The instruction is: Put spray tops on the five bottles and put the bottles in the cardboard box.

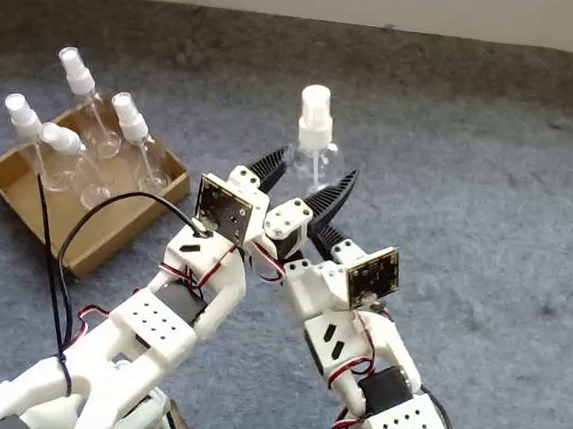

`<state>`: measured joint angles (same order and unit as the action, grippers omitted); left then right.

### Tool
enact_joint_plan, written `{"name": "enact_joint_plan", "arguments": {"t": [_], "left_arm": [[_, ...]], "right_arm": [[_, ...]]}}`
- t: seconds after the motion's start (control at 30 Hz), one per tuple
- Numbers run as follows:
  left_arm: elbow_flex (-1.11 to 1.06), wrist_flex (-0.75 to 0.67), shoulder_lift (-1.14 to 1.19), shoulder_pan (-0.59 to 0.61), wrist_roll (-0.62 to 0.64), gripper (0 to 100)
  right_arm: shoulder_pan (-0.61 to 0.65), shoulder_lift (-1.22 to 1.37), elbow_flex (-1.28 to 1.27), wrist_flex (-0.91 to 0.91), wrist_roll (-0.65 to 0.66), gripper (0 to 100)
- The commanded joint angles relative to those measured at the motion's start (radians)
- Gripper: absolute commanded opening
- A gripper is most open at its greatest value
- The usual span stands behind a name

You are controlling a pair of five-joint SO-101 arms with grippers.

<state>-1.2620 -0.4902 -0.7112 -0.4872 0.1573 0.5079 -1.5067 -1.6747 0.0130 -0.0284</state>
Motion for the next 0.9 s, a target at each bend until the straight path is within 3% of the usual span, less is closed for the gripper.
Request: {"name": "enact_joint_plan", "arguments": {"t": [0.0, 0.13, 0.4, 0.5, 0.67, 0.73, 0.87], "left_arm": [[0.002, -0.025, -0.002, -0.018, -0.003, 12], [0.007, -0.025, -0.002, -0.016, -0.003, 12], [0.024, -0.021, -0.002, -0.012, -0.040, 12], [0.042, -0.021, -0.002, 0.016, -0.129, 12], [0.074, -0.005, -0.004, 0.099, -0.140, 12], [0.096, 0.068, -0.016, 0.134, -0.137, 12], [0.196, 0.356, -0.102, 0.196, -0.137, 12]], "right_arm": [[-0.117, -0.013, -0.131, -0.002, 0.006, 5.8], [-0.180, -0.013, -0.130, -0.004, 0.006, 5.8], [-0.170, -0.007, -0.136, 0.012, 0.002, 5.8], [-0.102, -0.012, -0.136, 0.094, 0.002, 5.8], [0.050, -0.013, -0.136, 0.231, 0.006, 5.8], [0.062, -0.013, -0.136, 0.249, 0.006, 5.8], [0.061, -0.013, -0.131, 0.249, 0.008, 5.8]]}}
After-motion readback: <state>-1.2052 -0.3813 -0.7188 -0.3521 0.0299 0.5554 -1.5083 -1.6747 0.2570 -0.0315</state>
